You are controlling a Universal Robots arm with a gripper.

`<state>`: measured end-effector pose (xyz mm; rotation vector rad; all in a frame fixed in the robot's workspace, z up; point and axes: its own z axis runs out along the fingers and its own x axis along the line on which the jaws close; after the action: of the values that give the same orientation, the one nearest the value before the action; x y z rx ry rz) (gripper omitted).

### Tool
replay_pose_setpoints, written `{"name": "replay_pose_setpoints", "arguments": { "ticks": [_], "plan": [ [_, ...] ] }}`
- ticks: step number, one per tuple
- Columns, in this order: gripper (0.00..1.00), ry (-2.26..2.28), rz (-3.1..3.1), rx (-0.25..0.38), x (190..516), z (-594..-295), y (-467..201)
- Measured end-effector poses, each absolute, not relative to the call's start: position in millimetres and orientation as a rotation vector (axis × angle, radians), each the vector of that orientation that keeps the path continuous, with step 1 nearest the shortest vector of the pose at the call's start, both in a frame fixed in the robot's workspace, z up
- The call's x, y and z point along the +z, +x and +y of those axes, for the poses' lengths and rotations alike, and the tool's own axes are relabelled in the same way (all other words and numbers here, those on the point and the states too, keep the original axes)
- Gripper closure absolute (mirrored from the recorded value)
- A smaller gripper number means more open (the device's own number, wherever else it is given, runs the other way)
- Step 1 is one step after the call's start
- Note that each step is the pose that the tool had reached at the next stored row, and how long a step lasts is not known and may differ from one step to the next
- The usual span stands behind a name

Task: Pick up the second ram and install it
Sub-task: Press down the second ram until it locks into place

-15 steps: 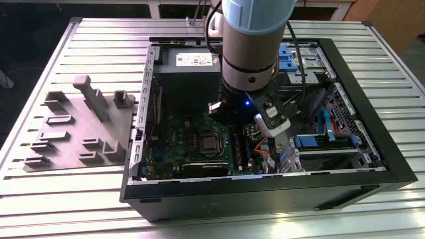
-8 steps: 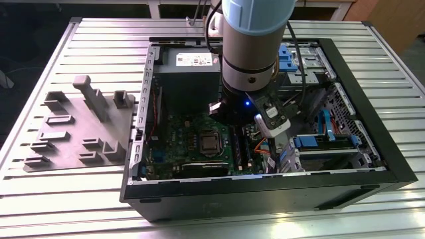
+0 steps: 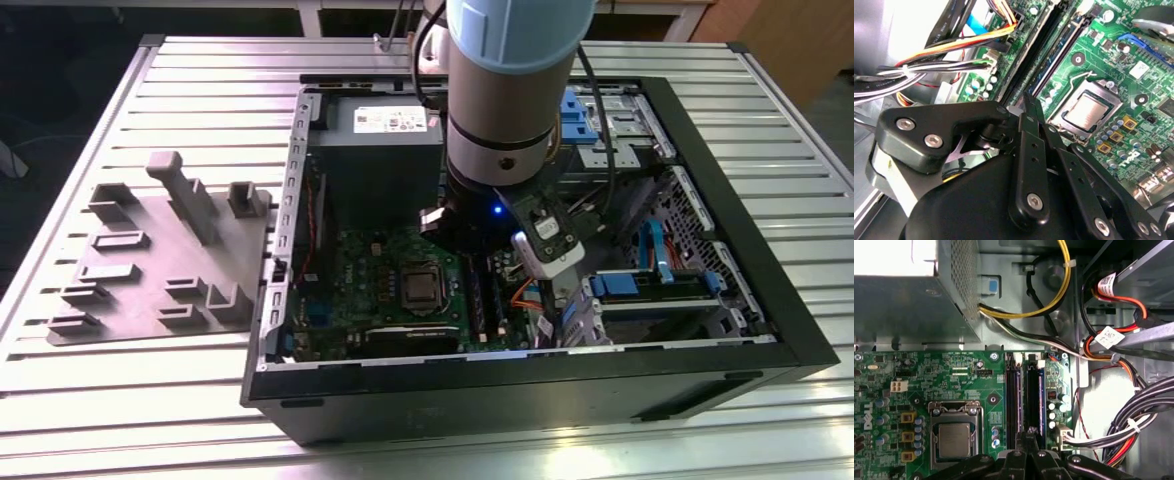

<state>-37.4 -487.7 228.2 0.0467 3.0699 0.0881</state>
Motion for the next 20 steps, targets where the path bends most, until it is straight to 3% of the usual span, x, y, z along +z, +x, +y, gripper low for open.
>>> {"name": "replay_pose_setpoints", "arguments": {
  "ticks": [20],
  "plan": [
    [0.9, 0.06, 3.069, 0.112, 228, -470, -38]
  ]
}}
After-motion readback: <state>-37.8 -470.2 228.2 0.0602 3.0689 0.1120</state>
